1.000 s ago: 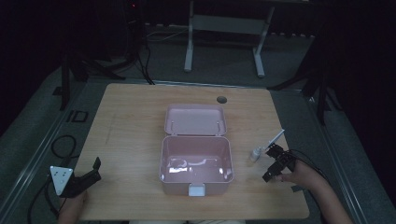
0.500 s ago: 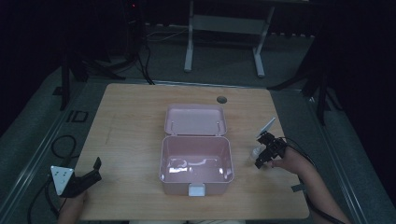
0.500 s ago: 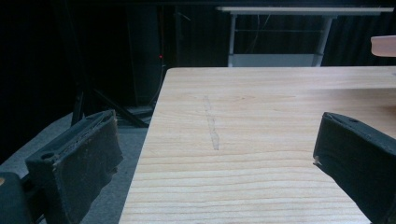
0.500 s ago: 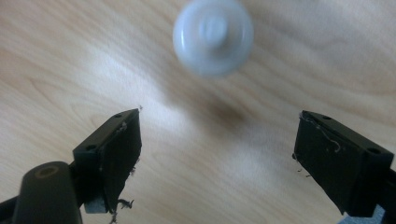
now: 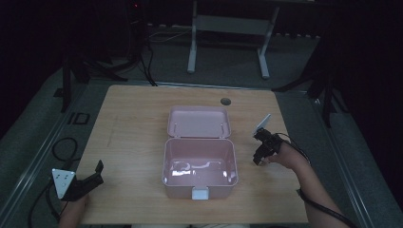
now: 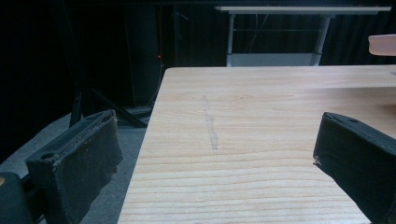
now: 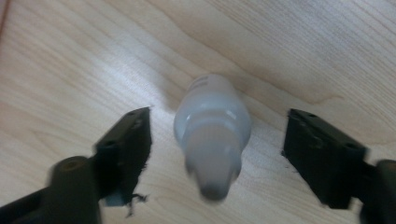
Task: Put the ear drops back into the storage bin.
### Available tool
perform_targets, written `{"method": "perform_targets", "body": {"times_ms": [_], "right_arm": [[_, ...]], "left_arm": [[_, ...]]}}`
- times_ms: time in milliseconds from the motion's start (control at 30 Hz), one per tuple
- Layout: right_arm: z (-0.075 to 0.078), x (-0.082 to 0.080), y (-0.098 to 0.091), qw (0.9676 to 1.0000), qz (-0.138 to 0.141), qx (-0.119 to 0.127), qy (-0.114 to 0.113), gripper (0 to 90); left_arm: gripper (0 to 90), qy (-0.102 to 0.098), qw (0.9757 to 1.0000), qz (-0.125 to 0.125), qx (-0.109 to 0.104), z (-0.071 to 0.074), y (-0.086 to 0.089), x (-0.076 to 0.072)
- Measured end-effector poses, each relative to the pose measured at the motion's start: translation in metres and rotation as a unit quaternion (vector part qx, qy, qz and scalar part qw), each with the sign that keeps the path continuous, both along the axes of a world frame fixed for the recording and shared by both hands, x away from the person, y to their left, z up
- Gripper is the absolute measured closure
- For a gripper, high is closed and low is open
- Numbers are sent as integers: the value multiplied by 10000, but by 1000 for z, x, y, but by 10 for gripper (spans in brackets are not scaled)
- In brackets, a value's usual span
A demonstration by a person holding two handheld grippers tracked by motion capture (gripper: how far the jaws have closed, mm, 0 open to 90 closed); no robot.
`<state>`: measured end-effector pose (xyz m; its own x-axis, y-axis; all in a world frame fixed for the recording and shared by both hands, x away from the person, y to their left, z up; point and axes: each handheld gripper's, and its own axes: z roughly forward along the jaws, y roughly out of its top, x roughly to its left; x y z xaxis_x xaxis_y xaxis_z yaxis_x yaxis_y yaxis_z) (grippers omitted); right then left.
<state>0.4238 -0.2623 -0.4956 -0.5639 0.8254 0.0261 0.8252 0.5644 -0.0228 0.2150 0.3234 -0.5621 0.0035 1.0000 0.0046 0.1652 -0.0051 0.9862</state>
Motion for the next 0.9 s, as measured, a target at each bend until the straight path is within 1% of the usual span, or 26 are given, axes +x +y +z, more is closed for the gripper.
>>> {"method": "perform_targets", "body": {"times_ms": [33, 67, 100, 133, 167, 267, 300, 333, 367, 433, 467, 500, 533, 600, 700, 733, 767, 800, 900], "right_arm": [[-1, 1, 1, 10000, 26, -4, 53, 326], [-1, 1, 1, 10000, 26, -4, 53, 326], [-4, 2, 3, 9999, 47, -13, 133, 390], [-5, 2, 4, 9998, 58, -31, 173, 414], [-7, 3, 5, 9998, 97, -50, 183, 422], [-8, 4, 6, 9998, 74, -84, 181, 447], [-9, 5, 7, 9998, 73, -100, 170, 472], [-9, 5, 7, 9998, 73, -100, 170, 472], [-10, 6, 7, 9998, 83, -114, 164, 511], [-11, 6, 8, 9997, 121, -141, 185, 538], [-11, 6, 8, 9997, 121, -141, 185, 538], [-11, 6, 9, 9995, 160, -199, 170, 550], [-12, 5, 10, 9993, 239, -224, 196, 557], [-13, 4, 11, 9990, 338, -267, 139, 589], [-12, 3, 13, 9978, 541, -374, 70, 592], [-12, 3, 13, 9978, 541, -374, 70, 592], [-12, 1, 14, 9971, 633, -412, 60, 593], [-11, -1, 15, 9955, 841, -438, 76, 593], [-10, -6, 17, 9916, 1192, -487, 114, 594]], "left_arm": [[10, 0, 10000, 0, 0, 0, 0, 0], [10, 2, 10000, -4, -2, 0, 0, 0], [10, 2, 10000, -5, 1, 0, 0, 0], [10, 2, 10000, -11, -2, 0, 0, 0], [10, 0, 10000, -7, -5, 0, 0, 0], [10, 5, 10000, -12, -5, 0, 0, 0], [10, 3, 10000, -14, 3, 0, 0, 0], [10, 3, 10000, -14, 3, 0, 0, 0], [10, 7, 10000, -12, -1, 0, -1, 0], [10, 6, 10000, -8, 3, 0, -1, 1], [10, 6, 10000, -8, 3, 0, -1, 1], [10, 10, 10000, -9, 9, 0, -1, 1], [10, 13, 10000, -12, 15, 0, -1, 1], [10, 18, 10000, -15, 21, 0, -1, 1], [10, 24, 10000, -16, 34, 0, -1, 1], [10, 24, 10000, -16, 34, 0, -1, 1], [10, 22, 10000, -13, 36, 0, -1, 1], [10, 25, 10000, -12, 32, 0, -1, 1], [10, 31, 10000, -14, 38, 0, -1, 1]]}}
